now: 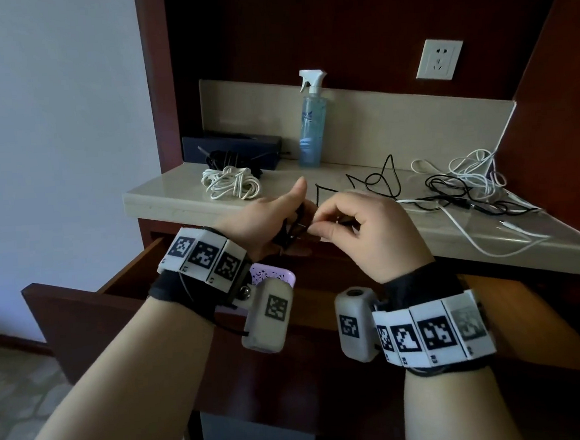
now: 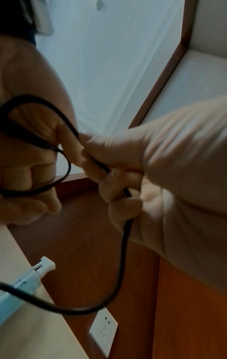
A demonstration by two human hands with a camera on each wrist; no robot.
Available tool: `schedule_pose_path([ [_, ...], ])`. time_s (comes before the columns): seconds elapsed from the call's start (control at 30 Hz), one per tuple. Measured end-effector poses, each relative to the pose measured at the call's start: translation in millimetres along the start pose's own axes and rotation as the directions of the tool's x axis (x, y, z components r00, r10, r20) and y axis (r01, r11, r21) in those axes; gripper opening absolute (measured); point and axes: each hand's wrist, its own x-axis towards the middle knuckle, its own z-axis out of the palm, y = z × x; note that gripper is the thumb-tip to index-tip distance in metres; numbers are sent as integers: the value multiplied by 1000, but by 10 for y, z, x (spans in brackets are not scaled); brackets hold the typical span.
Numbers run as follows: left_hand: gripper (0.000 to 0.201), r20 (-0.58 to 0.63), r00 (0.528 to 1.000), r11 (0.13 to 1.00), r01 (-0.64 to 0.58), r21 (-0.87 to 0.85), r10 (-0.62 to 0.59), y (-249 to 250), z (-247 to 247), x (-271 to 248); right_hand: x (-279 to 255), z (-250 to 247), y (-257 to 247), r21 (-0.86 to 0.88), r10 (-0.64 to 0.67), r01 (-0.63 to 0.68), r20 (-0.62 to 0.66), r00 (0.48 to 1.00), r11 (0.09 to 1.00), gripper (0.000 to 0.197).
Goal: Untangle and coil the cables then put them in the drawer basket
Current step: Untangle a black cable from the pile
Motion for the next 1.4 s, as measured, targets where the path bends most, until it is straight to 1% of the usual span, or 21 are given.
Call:
schedule_pose_path([
  [0.07, 57, -8, 1000, 1000, 7, -11, -7, -18, 27, -33, 56, 49, 33, 1, -18, 19, -87, 996, 1000, 15],
  [0.13, 63, 25, 1000, 1000, 6, -14, -5, -43, 34, -38, 100, 75, 63, -2, 5, -5, -130, 992, 1000, 22],
  [0.2, 72, 62, 998, 1000, 8, -6, -8, -60, 25, -43, 139, 84, 78, -31, 36, -40, -127, 991, 999, 27],
  [0.3, 93, 159, 986, 999, 44, 13, -45, -110, -17, -49, 196, 79, 77, -60, 79, -86, -107, 991, 994, 26],
  [0.33, 93, 190, 981, 999, 50, 0, -49, -131, -36, -55, 210, 70, 76, -57, 83, -89, -104, 991, 994, 26],
  [0.37, 84, 217, 975, 999, 45, -14, -41, -150, -46, -64, 224, 65, 84, -51, 83, -88, -99, 992, 995, 26],
  [0.43, 56, 255, 967, 1000, 15, -24, -9, -162, -51, -89, 250, 60, 112, -40, 76, -79, -78, 994, 996, 27],
  [0.47, 46, 261, 965, 1000, 6, -27, 2, -161, -44, -101, 253, 57, 130, -35, 67, -70, -68, 995, 997, 26],
  [0.53, 37, 238, 971, 999, -4, -41, 13, -142, -34, -121, 240, 27, 195, -19, 55, -56, -68, 996, 998, 18],
  [0.6, 33, 212, 977, 997, -23, -77, 38, -131, -51, -126, 188, -36, 297, -9, 84, -85, -72, 994, 996, 9],
  [0.67, 33, 197, 978, 992, -44, -114, 66, -139, -75, -120, 111, -83, 382, -22, 141, -142, -45, 989, 990, 13],
  [0.77, 36, 187, 978, 990, -69, -125, 92, -139, -42, -98, 43, -59, 388, 28, 168, -167, -68, 983, 986, 19],
  [0.83, 42, 110, 987, 985, -103, -137, 118, -123, 30, -83, 29, -27, 362, 0, 207, -207, -50, 977, 978, 19],
  [0.9, 48, -24, 988, 972, -152, -177, 150, -111, 94, -62, 16, -37, 370, -63, 290, -289, 10, 957, 955, 19],
  [0.97, 49, -153, 974, 965, -196, -175, 170, -108, 145, -49, -10, -64, 384, -117, 339, -330, 64, 939, 937, 22],
  [1.03, 47, -226, 956, 963, -222, -152, 185, -125, 191, -32, -27, -74, 369, -146, 329, -316, 77, 941, 938, 27],
  [1.07, 48, -240, 952, 962, -227, -151, 187, -136, 214, -23, -30, -69, 353, -150, 313, -300, 75, 947, 942, 30],
  [1.17, 57, -203, 965, 961, -203, -187, 165, -173, 290, -18, -38, -56, 331, -113, 260, -251, 71, 963, 961, 35],
  [1.23, 62, -208, 965, 952, -206, -227, 160, -187, 342, -29, -53, -67, 336, -70, 248, -242, 100, 964, 968, 34],
  [1.3, 64, -262, 949, 932, -246, -267, 176, -185, 379, -38, -75, -96, 359, -33, 259, -257, 147, 955, 966, 31],
  [1.4, 58, -327, 921, 884, -322, -339, 210, -156, 395, -49, -92, -136, 392, 5, 275, -283, 218, 936, 959, 24],
])
